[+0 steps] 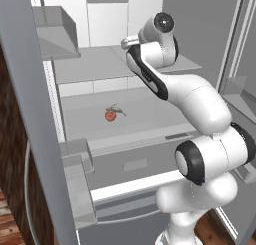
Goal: Place the condiment bottle and ketchup from the counter to the top shelf of the fridge. If the existing items in the fridge are on the top shelf, move them to other shelves.
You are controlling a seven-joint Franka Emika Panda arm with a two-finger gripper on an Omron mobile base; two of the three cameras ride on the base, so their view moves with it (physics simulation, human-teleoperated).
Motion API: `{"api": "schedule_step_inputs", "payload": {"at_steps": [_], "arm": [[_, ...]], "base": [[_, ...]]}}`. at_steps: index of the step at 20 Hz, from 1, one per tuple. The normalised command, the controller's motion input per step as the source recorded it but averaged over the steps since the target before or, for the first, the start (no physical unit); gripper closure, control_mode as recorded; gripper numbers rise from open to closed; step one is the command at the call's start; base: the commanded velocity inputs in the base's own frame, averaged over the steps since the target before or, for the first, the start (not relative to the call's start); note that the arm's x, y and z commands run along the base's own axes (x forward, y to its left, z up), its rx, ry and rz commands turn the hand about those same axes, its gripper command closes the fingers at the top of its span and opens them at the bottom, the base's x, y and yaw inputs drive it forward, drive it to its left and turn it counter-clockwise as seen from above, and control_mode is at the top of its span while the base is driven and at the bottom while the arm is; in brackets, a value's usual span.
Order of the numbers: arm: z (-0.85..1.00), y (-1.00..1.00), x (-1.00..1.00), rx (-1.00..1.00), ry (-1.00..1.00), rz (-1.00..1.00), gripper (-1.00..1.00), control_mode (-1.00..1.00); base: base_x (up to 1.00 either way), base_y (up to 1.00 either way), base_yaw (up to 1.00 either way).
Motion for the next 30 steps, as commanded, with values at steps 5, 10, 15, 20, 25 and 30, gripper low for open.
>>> {"api": "schedule_step_inputs", "payload": {"at_steps": [5,10,15,20,25,30], "arm": [[-0.27,0.0,0.12,0.0,0.0,0.01,1.0,-1.0],[-0.29,0.0,0.0,0.0,0.0,0.0,1.0,-1.0],[-0.26,0.0,0.01,0.0,0.0,0.0,1.0,-1.0],[-0.02,0.0,0.16,0.0,0.0,0.0,1.0,-1.0],[-0.01,0.0,0.35,0.0,0.0,0.0,1.0,-1.0],[-0.04,0.0,0.26,0.0,-0.03,0.0,1.0,-1.0]], "base": [[0.0,0.0,0.0],[0.0,0.0,0.0],[0.0,0.0,0.0],[0.0,0.0,0.0],[0.0,0.0,0.0],[0.0,0.0,0.0]]}}
